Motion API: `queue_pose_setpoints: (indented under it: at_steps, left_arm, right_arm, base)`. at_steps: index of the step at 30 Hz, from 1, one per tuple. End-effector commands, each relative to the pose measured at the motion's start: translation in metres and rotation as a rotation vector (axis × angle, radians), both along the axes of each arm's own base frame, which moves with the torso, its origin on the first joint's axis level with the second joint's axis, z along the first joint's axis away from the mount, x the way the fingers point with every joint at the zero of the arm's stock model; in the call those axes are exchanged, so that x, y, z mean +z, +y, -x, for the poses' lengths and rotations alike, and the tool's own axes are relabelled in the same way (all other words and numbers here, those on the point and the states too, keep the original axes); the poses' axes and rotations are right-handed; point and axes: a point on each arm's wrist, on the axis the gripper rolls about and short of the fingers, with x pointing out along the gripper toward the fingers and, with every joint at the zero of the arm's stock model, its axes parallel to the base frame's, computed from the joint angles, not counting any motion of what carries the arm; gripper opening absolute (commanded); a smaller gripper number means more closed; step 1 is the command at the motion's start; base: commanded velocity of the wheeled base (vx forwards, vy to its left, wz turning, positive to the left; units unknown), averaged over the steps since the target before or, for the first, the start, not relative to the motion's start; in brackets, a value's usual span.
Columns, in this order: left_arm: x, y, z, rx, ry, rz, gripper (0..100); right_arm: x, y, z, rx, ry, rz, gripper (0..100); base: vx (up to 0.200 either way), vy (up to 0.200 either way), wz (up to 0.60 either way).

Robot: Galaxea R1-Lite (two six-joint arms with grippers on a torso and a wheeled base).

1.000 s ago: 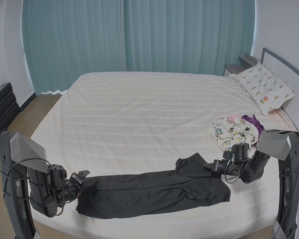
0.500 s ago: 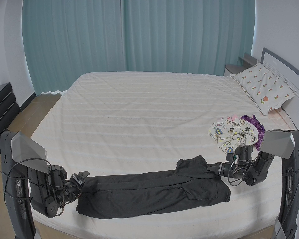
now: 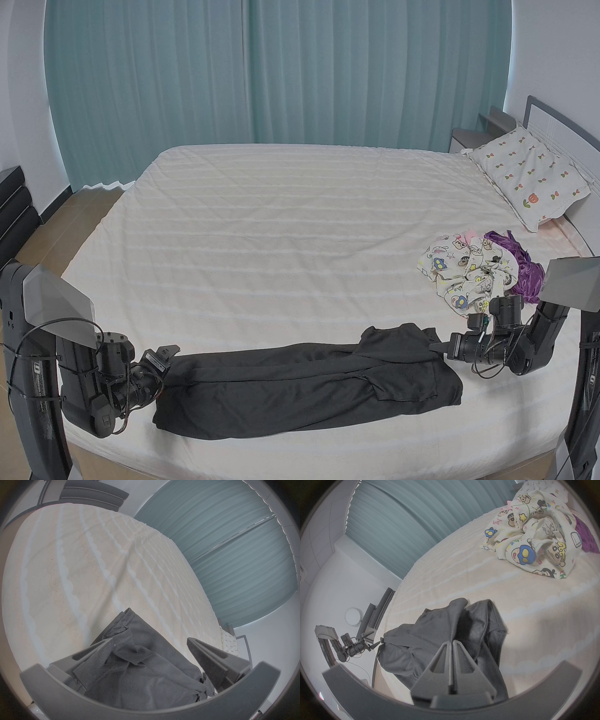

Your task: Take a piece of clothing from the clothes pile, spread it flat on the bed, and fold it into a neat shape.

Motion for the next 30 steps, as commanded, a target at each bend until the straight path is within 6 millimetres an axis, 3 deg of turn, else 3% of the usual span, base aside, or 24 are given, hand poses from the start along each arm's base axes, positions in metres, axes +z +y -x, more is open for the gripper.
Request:
queue_pose_setpoints:
  at_steps: [1, 5, 6, 12, 20, 24, 30]
  left_arm:
    - [0.001, 0.0, -0.001, 0.0, -0.014, 0.0, 100]
    - [-0.002, 0.003, -0.003, 0.022, -0.013, -0.011, 100]
    - [-0.001, 0.005, -0.003, 0.03, -0.017, -0.01, 100]
    - [0.006, 0.01, -0.013, 0.007, -0.078, -0.093, 100]
    - [0.009, 0.02, -0.045, -0.018, -0.141, -0.245, 100]
    - [0.002, 0.016, -0.062, -0.062, -0.093, -0.266, 100]
    - [-0.019, 0.012, -0.069, -0.11, -0.026, -0.284, 100]
  right_arm:
    - [-0.001, -0.002, 0.004, 0.001, 0.011, 0.01, 0]
    - [-0.003, -0.003, 0.008, 0.02, 0.02, 0.032, 0]
    - [-0.004, -0.003, 0.009, 0.027, 0.018, 0.04, 100]
    - [0.004, -0.005, 0.005, 0.024, -0.021, 0.025, 100]
    - [0.008, -0.007, -0.005, -0.031, -0.011, -0.034, 100]
    - [0.006, -0.008, -0.005, -0.035, -0.006, -0.036, 100]
    - [0.005, -0.009, -0.006, -0.037, -0.001, -0.038, 100]
  base:
    - [0.0, 0.0, 0.0]
    - [0.0, 0.0, 0.0]
    - [0.0, 0.0, 0.0]
    - [0.0, 0.0, 0.0]
    - [0.0, 0.0, 0.0]
    - [0.0, 0.0, 0.0]
    - [0.0, 0.0, 0.0]
